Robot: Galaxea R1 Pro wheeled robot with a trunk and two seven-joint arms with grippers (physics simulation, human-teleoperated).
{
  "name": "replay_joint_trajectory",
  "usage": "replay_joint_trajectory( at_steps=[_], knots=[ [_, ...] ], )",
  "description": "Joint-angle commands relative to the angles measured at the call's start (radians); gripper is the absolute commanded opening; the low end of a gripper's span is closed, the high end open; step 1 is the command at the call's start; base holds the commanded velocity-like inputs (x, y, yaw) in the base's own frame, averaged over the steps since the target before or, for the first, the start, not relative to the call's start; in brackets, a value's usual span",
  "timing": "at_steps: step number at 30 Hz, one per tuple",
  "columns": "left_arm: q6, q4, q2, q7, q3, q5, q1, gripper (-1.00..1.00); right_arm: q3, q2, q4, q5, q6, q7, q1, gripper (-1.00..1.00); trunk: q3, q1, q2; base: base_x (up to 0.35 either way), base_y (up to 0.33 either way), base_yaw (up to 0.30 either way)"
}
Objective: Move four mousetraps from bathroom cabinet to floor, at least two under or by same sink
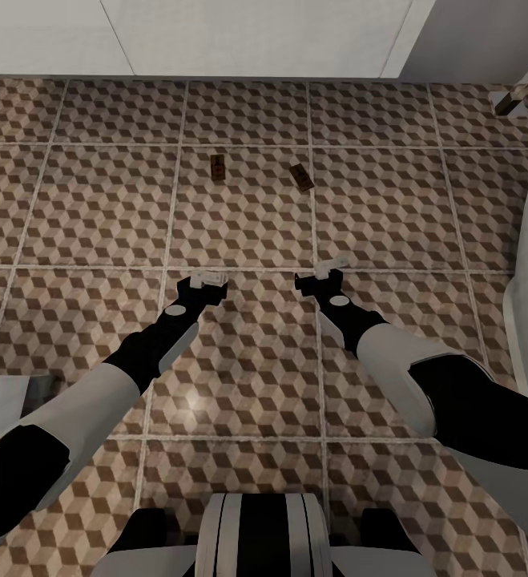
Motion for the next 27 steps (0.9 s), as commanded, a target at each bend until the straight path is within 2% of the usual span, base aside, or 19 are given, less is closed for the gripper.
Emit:
replay_joint_trajectory(
  at_steps=[1,27],
  knots=[
    [0.004,-0.003,0.002,0.010,-0.007,0.008,-0.001,1.00,0.006,0.000,0.002,0.002,-0.002,-0.006,-0.001,1.00,-0.001,0.000,0.000,0.000,0.000,0.000],
    [0.004,-0.007,0.002,0.010,-0.007,0.009,-0.001,1.00,0.006,0.000,0.001,0.004,-0.002,-0.008,-0.001,1.00,-0.001,0.000,0.000,0.000,0.000,0.000]
  ],
)
